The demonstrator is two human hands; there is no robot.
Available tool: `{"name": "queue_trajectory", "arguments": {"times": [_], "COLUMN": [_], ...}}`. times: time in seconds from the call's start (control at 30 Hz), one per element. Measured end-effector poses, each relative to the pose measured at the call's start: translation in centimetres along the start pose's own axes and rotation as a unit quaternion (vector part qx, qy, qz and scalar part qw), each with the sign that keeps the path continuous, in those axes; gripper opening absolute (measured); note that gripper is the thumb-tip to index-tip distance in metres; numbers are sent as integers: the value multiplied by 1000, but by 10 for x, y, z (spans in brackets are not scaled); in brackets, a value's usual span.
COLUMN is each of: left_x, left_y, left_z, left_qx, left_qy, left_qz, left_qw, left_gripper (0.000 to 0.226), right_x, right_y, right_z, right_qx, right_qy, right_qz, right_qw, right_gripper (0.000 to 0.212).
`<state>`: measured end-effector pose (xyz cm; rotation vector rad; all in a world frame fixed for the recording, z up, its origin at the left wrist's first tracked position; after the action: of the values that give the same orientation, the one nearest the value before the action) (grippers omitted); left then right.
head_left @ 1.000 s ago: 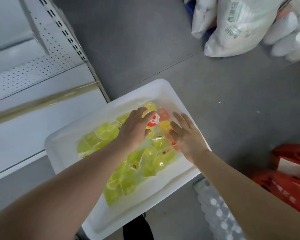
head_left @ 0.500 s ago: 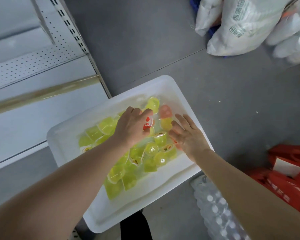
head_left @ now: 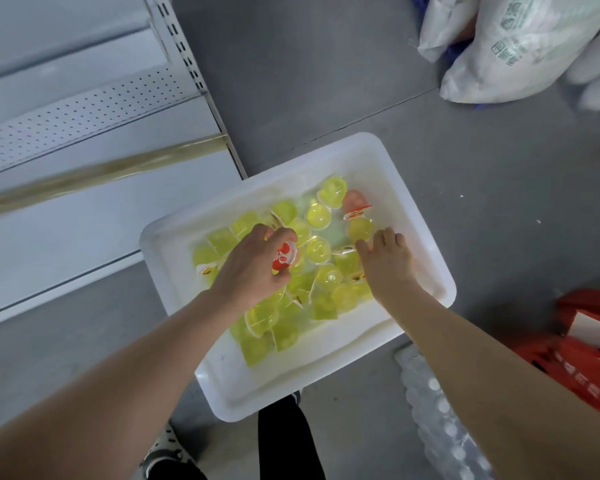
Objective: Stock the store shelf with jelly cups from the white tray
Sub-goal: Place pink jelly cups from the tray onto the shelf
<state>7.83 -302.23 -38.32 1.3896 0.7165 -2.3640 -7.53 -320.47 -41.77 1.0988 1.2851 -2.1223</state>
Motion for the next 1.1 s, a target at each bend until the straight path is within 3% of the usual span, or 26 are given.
{"name": "queue_trajectory", "arguments": {"times": [0.13, 0.3, 0.47, 0.63, 0.93, 1.1], "left_x": [0, -12, -45, -104, -236, -315], "left_y": [-11, -36, -69, -122, -253, -331], "left_z": [-9, -14, -13, -18, -76, -126], "left_qx": [-9, -19, -18, -27, -53, -48], "left_qy": [-8, -22, -18, -42, -69, -88], "left_qz": [-6, 7, 34, 38, 131, 195], "left_qw": [1000, 1000, 999, 998, 988, 976], "left_gripper": [53, 49, 47, 53, 58, 59], "right_x": [-9, -31, -72, -140, -293, -378], "right_y": [-5, -23, -57, -106, -214, -258], "right_z": [4, 10, -5, -45, -161, -231], "right_qx": [10, 5, 33, -12, -77, -135], "right_qy": [15, 16, 177, 311, 319, 296], "right_qz": [43, -8, 25, 110, 292, 374], "right_qw": [999, 1000, 983, 944, 898, 869], "right_gripper": [50, 47, 45, 54, 40, 46]}}
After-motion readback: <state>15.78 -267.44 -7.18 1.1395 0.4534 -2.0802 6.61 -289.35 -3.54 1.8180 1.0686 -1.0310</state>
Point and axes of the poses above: each hand's wrist, its own y-axis towards the middle knuckle, its own x-axis out of the palm, z = x × y, the point moved 2 cm from there along y, towards the middle knuckle, and after that the axes turned 7 degrees about y, right-handed, at the moved point
